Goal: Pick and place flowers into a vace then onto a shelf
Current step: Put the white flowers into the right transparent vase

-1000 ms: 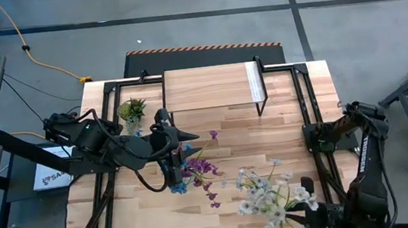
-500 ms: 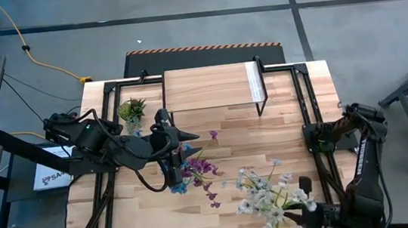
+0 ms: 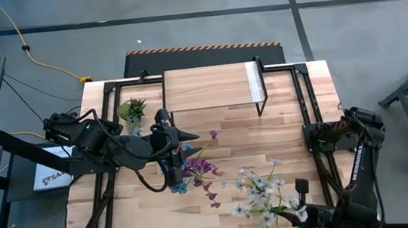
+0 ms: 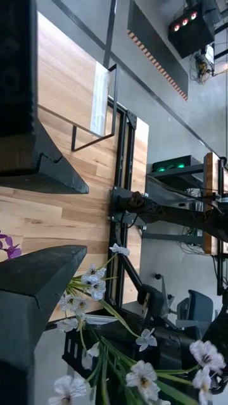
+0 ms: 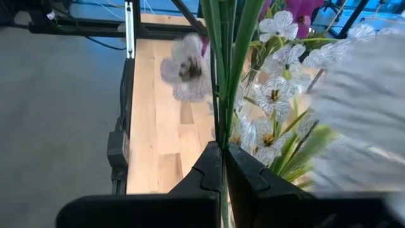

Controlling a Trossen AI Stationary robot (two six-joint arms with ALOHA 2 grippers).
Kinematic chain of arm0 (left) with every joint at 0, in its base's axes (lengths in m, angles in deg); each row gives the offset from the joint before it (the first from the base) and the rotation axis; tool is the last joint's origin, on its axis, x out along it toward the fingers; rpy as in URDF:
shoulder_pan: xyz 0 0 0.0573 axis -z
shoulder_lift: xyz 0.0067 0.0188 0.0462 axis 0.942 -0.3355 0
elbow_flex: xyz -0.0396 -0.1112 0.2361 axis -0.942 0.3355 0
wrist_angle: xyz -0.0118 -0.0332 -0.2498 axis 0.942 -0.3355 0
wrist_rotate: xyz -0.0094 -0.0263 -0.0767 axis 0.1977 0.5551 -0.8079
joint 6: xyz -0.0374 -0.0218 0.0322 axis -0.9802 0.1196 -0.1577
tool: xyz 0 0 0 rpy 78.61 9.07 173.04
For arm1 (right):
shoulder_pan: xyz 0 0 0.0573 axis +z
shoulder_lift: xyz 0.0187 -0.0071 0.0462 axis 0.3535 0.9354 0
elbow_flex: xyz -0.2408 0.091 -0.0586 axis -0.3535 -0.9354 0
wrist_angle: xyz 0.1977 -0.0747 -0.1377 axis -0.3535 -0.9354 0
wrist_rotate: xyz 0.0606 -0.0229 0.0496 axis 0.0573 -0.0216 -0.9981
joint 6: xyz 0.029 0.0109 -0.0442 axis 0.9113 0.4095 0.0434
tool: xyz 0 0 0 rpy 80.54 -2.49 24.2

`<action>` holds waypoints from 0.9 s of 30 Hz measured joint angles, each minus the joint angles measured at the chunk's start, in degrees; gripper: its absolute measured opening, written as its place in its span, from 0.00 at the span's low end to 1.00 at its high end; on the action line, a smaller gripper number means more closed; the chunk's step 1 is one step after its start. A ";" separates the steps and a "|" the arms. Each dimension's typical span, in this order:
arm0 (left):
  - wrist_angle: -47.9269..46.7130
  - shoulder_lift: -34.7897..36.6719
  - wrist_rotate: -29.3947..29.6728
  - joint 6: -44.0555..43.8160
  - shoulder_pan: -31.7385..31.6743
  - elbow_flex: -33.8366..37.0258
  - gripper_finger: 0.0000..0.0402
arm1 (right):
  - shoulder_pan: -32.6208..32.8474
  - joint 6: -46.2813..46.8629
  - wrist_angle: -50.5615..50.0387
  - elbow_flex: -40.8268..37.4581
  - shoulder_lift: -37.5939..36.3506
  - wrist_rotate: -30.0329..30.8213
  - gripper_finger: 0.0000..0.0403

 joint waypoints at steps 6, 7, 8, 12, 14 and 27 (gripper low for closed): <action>0.03 0.00 0.00 0.00 0.00 0.00 0.43 | -0.71 -0.11 -0.64 -0.03 0.70 0.27 0.00; 0.04 0.00 0.00 0.00 0.01 0.00 0.43 | -0.79 -0.17 -0.65 -0.04 0.71 0.43 0.00; 0.04 0.00 0.00 0.00 0.01 0.00 0.43 | -0.85 -0.54 -0.65 -0.04 0.71 0.96 0.00; 0.23 0.00 0.00 0.00 -0.01 0.00 0.43 | -0.96 -1.03 -0.84 -0.26 0.71 1.64 0.00; 0.53 0.00 0.00 0.00 0.01 0.00 0.43 | -1.13 -1.03 0.08 -1.46 0.69 1.60 0.00; 3.05 0.00 0.02 1.49 -0.01 0.00 0.43 | -1.92 -4.82 6.56 -2.81 -0.82 2.32 0.00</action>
